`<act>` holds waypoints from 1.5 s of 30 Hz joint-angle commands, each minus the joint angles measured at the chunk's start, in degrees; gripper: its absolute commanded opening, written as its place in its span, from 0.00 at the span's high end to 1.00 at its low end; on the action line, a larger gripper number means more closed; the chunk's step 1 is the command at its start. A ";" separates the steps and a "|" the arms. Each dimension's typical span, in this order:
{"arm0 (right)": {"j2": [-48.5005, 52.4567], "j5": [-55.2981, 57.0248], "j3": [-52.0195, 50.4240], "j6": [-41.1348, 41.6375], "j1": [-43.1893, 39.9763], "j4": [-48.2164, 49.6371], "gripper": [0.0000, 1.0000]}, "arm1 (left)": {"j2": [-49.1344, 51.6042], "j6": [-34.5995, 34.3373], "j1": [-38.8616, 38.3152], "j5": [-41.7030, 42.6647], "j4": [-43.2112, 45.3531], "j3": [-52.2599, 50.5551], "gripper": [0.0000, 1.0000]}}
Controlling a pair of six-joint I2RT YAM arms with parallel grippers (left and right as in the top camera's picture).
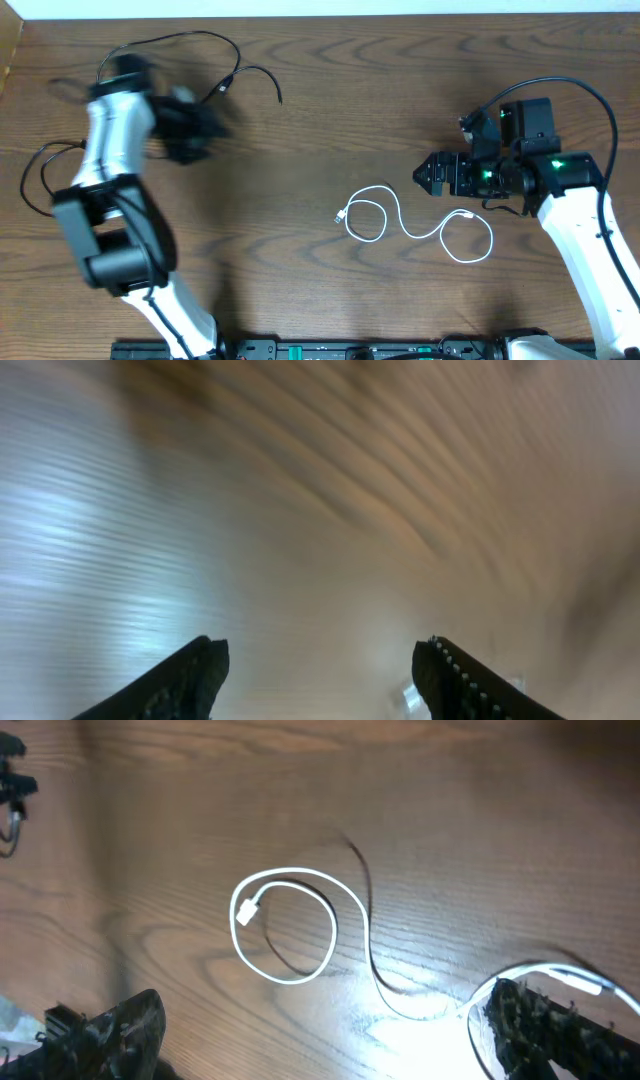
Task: Untangle cables
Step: 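Reach the left gripper to the white cable in the center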
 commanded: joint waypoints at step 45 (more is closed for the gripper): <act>-13.16 7.39 -0.22 2.16 -32.28 -12.20 0.01 | 4.79 -69.42 -61.33 -19.21 14.08 -1.51 0.20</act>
